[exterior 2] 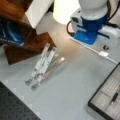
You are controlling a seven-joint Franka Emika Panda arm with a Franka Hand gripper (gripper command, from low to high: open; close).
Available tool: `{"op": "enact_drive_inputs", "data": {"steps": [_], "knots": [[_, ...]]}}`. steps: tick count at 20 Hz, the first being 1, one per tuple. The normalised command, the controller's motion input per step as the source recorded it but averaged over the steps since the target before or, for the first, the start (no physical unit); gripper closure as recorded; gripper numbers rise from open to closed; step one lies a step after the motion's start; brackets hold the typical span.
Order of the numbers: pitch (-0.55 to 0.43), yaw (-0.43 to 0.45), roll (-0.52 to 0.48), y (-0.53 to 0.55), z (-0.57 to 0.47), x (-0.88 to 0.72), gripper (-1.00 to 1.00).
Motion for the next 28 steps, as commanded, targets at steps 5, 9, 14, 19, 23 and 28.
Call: {"op": "enact_drive_inputs", "data": {"steps": [5,9,14,19,23,28], "knots": [[-0.320,-0.071,-0.245,0.12,-0.18,-0.63,-1.00],[-0.327,-0.032,-0.223,0.07,-0.20,-0.57,-1.00],[-0.259,-0.012,-0.118,0.06,-0.14,-0.52,-1.00],[-0.142,-0.036,0.028,0.07,-0.03,-0.41,-1.00],[-0.059,-0.054,0.118,0.13,-0.05,-0.28,-1.00],[-0.017,-0.049,0.146,0.12,-0.08,-0.22,-1.00]]}}
